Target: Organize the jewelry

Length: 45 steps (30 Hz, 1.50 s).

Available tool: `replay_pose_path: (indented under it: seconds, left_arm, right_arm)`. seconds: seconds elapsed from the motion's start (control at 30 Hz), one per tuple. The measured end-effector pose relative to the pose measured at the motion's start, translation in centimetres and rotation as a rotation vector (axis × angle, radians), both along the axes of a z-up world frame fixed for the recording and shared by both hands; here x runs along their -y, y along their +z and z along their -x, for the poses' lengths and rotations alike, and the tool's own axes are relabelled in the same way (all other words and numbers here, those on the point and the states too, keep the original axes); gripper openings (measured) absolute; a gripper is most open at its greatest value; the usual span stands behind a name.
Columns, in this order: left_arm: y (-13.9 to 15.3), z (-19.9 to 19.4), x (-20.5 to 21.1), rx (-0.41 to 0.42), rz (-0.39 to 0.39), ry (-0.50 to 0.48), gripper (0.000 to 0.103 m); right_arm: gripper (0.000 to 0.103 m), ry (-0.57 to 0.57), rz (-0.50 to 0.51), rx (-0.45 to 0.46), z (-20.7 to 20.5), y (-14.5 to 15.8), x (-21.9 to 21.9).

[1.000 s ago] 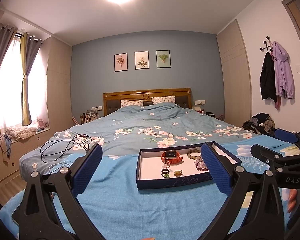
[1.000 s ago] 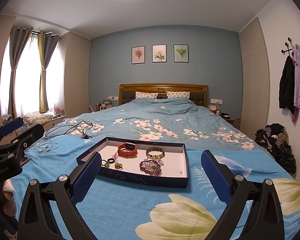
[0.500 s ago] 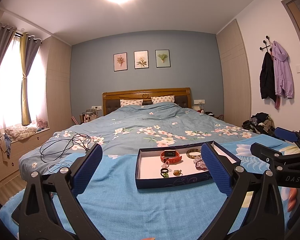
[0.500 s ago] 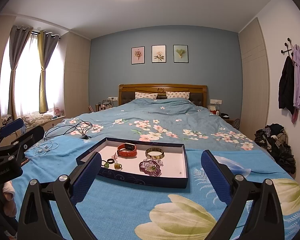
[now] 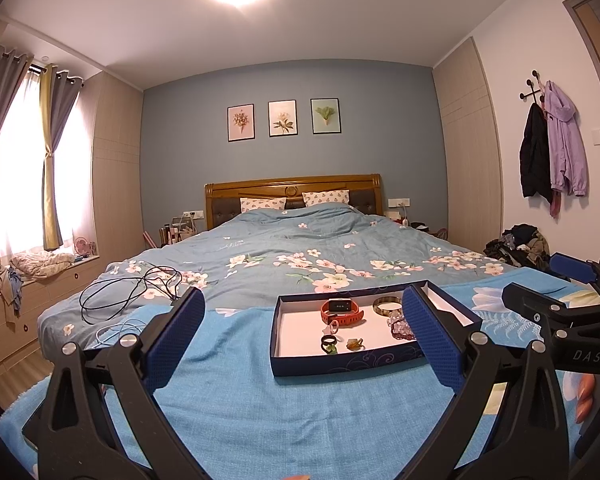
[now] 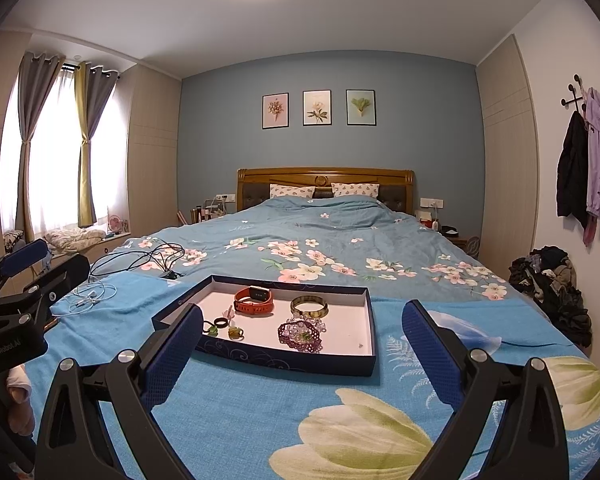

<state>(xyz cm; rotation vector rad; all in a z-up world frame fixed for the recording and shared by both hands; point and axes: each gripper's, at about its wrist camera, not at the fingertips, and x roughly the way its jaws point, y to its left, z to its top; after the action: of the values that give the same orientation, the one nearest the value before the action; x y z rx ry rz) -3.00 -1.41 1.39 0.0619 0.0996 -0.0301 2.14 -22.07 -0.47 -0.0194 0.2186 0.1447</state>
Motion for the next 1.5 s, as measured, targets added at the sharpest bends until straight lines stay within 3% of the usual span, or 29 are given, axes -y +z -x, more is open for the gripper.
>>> replay_pose_path:
  seconds: [1.5]
  left_arm:
    - [-0.51, -0.12, -0.20, -0.019, 0.000, 0.009, 0.097]
  right_arm:
    - [0.096, 0.000, -0.002, -0.004, 0.02, -0.13, -0.03]
